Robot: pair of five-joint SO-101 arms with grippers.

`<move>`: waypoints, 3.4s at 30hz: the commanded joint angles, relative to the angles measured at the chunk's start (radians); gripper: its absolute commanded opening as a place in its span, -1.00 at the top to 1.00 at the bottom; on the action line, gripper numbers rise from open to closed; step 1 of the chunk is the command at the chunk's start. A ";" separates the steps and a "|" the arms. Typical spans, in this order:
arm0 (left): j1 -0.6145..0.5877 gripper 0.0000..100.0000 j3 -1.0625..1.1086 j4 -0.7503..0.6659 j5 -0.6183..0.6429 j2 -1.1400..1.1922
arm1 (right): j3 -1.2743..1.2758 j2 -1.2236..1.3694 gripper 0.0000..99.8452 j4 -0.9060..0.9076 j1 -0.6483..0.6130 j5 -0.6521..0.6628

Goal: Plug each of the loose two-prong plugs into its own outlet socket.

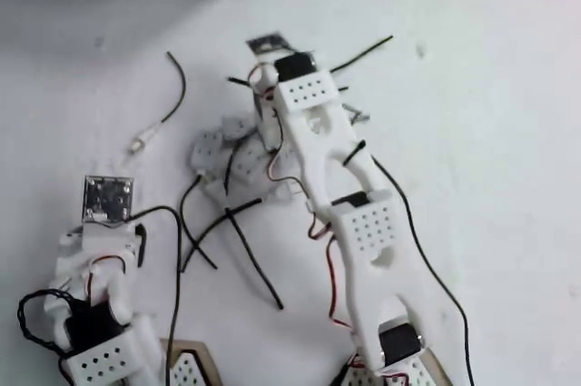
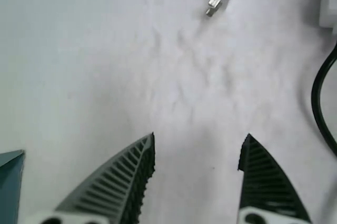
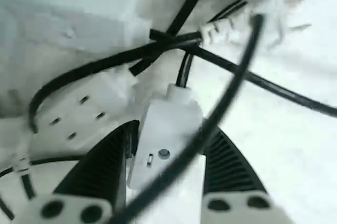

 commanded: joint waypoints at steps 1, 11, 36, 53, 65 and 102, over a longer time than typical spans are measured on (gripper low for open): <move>0.001 0.48 -0.008 0.003 -0.005 -0.012 | 0.002 -0.203 0.97 0.010 -0.019 0.038; 0.001 0.47 -0.008 0.003 -0.006 -0.012 | 0.327 -0.610 0.97 0.010 -0.124 0.049; 0.001 0.47 -0.006 0.003 -0.003 -0.012 | 1.220 -1.142 0.74 -0.291 -0.340 0.132; 0.001 0.47 -0.006 0.003 -0.003 -0.012 | 1.269 -1.138 0.73 -0.303 -0.305 0.161; 0.001 0.47 -0.006 0.003 -0.002 -0.012 | 1.547 -1.136 0.73 -0.723 -0.321 0.287; 0.001 0.47 -0.006 0.003 -0.002 -0.012 | 1.372 -1.363 0.96 -0.587 -0.309 0.281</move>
